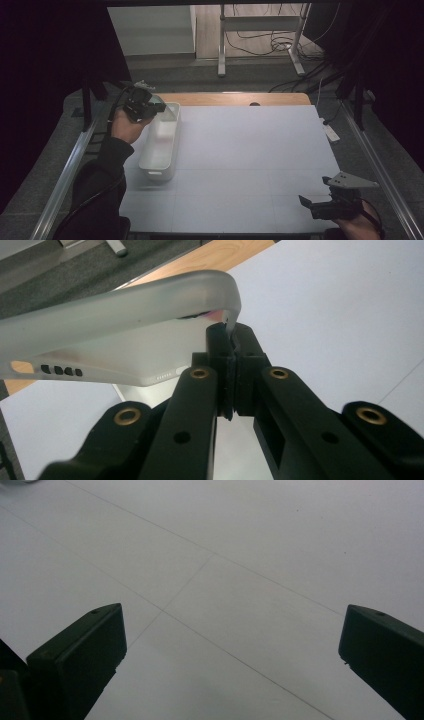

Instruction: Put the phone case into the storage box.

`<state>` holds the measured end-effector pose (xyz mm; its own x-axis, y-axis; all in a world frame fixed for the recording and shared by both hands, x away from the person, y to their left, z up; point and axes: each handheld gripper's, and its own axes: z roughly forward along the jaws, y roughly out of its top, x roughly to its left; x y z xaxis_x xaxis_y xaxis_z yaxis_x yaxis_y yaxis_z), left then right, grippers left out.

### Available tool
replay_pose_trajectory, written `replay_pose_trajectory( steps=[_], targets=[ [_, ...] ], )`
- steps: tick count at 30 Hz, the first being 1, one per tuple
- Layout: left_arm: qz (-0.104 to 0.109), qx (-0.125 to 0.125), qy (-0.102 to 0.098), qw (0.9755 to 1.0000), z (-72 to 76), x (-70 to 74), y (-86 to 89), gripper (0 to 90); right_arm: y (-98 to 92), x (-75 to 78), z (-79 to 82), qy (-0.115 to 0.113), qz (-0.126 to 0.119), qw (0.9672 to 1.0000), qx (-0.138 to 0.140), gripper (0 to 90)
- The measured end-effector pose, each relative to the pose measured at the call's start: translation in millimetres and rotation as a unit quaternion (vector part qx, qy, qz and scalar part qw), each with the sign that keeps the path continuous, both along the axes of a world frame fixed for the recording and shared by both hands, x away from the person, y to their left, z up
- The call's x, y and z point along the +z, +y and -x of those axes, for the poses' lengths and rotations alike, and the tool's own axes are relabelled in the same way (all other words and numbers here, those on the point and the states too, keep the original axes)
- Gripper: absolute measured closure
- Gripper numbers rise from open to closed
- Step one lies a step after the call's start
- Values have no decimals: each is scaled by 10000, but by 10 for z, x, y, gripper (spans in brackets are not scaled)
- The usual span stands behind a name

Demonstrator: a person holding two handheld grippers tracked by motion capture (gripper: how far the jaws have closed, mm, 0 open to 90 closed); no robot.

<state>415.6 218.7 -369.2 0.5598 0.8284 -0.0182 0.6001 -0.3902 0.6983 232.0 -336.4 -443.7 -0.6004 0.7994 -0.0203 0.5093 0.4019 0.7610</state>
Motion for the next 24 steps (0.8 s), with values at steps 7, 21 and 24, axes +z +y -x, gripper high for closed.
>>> replay_pose_trajectory(
  steps=[7,21,24],
  targets=[
    [-46,65,50,10000,-56,-23,-13,883,-28,-20,26,26,26,10000,-39,0],
    [-166,202,151,9995,-181,-111,-46,883,-45,-25,56,-44,13,9999,-134,0],
    [-181,235,171,9994,-203,-133,-55,882,-44,-25,56,-43,18,9999,-133,0]
  ],
)
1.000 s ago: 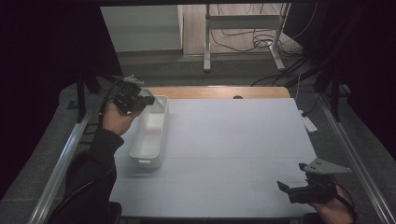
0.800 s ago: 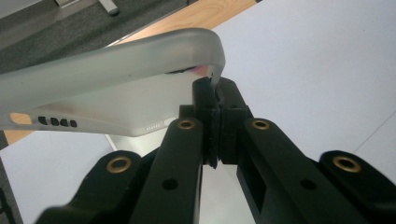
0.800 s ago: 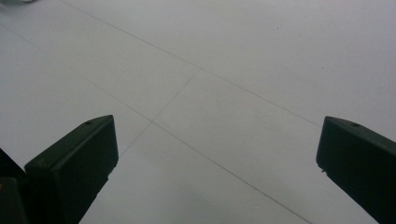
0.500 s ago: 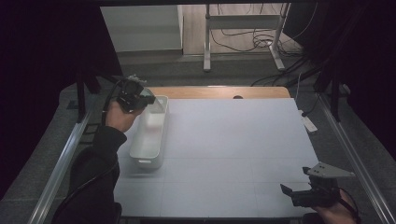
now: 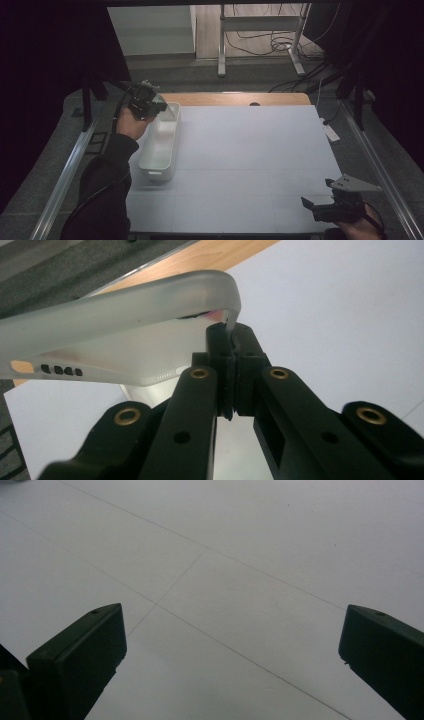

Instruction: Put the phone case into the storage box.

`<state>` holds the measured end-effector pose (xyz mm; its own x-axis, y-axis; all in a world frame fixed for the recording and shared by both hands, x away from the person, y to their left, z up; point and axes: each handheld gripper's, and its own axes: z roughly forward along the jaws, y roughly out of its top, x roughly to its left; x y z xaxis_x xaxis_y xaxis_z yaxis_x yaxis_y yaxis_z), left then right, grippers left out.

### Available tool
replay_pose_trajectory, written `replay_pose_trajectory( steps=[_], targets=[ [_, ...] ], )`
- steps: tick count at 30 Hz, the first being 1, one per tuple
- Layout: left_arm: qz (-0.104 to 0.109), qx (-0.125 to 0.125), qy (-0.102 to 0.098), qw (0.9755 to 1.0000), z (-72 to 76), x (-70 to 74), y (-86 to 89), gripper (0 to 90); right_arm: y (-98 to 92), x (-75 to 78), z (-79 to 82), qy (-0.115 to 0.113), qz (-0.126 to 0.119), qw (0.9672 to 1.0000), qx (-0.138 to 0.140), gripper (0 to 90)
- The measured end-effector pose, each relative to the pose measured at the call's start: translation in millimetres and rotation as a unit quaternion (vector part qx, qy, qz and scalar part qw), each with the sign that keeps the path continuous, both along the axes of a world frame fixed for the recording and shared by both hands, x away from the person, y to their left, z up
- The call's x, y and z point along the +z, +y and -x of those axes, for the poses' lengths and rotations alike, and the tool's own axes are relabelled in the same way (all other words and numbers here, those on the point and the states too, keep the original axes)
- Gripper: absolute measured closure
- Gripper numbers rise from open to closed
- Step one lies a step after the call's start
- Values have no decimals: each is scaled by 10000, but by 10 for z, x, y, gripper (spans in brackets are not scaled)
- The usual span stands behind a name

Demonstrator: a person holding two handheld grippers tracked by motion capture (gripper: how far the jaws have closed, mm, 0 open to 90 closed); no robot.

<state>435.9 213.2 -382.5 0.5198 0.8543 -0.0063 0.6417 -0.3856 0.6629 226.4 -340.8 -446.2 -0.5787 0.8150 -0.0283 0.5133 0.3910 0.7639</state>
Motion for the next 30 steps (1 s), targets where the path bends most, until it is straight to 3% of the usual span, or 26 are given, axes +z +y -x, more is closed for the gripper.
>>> replay_pose_trajectory(
  steps=[30],
  targets=[
    [-89,270,293,9992,-202,-333,-87,883,11,-7,-6,39,50,10000,71,0]
  ],
)
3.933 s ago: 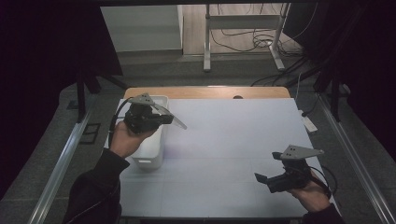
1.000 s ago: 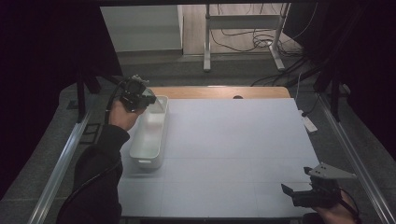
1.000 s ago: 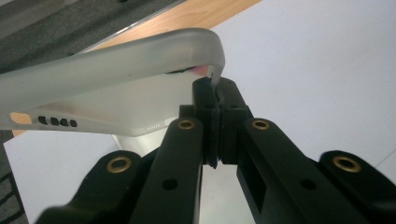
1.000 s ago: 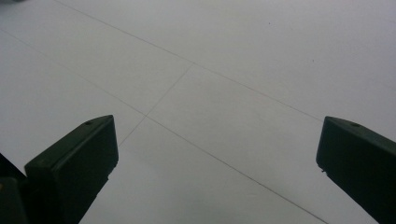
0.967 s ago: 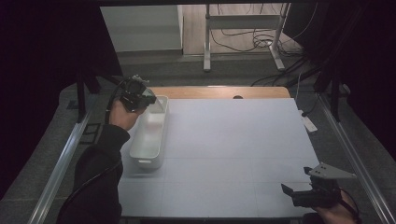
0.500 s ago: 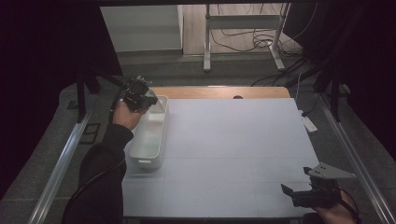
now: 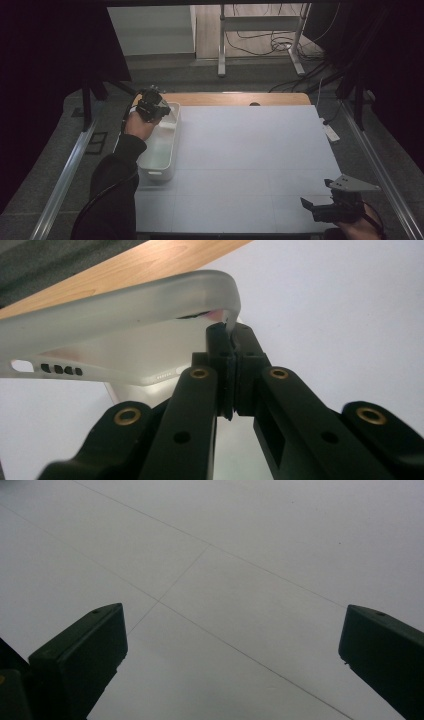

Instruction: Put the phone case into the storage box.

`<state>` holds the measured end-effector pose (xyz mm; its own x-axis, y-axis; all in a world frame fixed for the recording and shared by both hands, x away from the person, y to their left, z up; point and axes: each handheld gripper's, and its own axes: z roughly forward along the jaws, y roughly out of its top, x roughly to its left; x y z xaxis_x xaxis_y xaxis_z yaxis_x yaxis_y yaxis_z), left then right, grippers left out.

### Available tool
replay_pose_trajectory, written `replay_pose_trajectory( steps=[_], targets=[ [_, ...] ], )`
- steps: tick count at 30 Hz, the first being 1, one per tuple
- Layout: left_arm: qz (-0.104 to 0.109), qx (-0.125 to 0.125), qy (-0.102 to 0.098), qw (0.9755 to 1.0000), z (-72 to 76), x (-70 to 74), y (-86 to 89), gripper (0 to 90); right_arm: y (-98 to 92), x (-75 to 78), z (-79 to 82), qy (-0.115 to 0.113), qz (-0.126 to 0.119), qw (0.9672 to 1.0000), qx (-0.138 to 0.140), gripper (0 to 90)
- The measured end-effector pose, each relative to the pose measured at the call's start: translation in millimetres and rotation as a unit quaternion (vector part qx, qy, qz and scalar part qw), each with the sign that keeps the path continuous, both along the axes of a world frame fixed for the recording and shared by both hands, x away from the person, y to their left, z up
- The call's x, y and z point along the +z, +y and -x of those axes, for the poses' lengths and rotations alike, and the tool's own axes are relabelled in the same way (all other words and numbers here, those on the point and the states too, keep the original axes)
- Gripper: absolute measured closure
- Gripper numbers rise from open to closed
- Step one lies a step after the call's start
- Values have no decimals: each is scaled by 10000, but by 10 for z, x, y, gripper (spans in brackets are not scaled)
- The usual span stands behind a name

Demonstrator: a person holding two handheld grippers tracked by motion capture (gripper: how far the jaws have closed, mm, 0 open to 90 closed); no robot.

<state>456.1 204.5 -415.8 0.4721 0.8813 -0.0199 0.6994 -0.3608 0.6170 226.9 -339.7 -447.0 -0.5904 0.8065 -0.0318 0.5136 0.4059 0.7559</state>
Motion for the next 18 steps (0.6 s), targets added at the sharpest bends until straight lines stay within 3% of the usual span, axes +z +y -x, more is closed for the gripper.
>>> replay_pose_trajectory(
  steps=[18],
  targets=[
    [-105,84,215,9997,-105,-203,-72,882,3,-2,-1,13,8,10000,45,0]
  ],
)
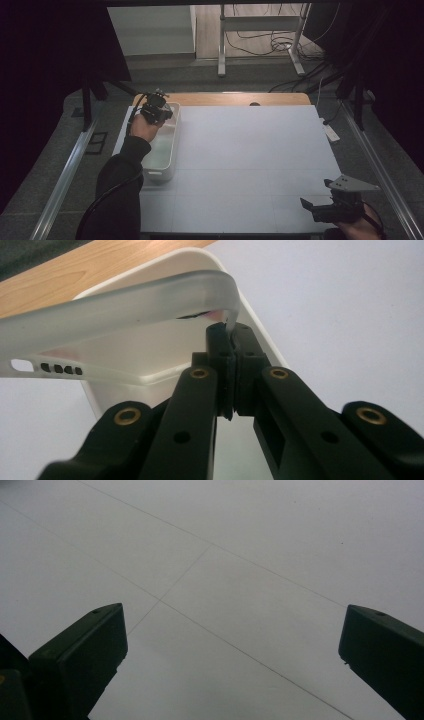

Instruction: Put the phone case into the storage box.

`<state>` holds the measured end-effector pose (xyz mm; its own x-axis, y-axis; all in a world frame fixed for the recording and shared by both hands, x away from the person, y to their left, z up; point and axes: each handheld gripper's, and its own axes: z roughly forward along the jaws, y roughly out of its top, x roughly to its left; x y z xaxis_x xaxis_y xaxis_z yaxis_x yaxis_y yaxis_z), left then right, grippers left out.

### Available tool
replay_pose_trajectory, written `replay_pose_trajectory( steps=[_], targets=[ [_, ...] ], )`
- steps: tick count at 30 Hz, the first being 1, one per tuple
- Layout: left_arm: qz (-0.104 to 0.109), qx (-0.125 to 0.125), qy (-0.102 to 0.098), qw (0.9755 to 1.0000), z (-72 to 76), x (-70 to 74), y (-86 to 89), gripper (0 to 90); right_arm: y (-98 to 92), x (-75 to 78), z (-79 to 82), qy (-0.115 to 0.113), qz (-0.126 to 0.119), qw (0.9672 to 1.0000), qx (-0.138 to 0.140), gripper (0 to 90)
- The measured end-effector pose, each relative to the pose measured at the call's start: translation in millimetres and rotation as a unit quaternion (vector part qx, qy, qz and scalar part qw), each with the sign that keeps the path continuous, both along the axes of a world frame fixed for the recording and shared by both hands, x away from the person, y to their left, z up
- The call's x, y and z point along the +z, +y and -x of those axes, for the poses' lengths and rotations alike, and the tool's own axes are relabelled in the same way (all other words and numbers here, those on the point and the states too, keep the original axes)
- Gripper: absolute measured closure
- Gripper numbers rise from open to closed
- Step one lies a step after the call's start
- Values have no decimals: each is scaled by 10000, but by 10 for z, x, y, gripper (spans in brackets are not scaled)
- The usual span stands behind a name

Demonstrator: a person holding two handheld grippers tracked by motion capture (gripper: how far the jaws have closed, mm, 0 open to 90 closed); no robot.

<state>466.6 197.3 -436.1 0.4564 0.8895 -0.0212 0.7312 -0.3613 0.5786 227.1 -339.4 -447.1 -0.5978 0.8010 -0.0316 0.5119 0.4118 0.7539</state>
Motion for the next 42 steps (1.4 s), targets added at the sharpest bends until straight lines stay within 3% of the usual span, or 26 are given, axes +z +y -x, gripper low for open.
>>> replay_pose_trajectory(
  steps=[11,24,36,42],
  targets=[
    [46,0,43,10000,-88,-83,-62,881,7,-3,-1,8,6,10000,16,0],
    [250,209,-161,9993,-221,-114,-75,843,6,-3,-1,21,11,10000,34,0],
    [420,202,-313,9984,-199,-84,-39,766,7,-4,0,24,17,10000,45,0],
    [741,153,-360,9965,-167,-64,3,709,5,-2,0,30,21,10000,41,0]
  ],
)
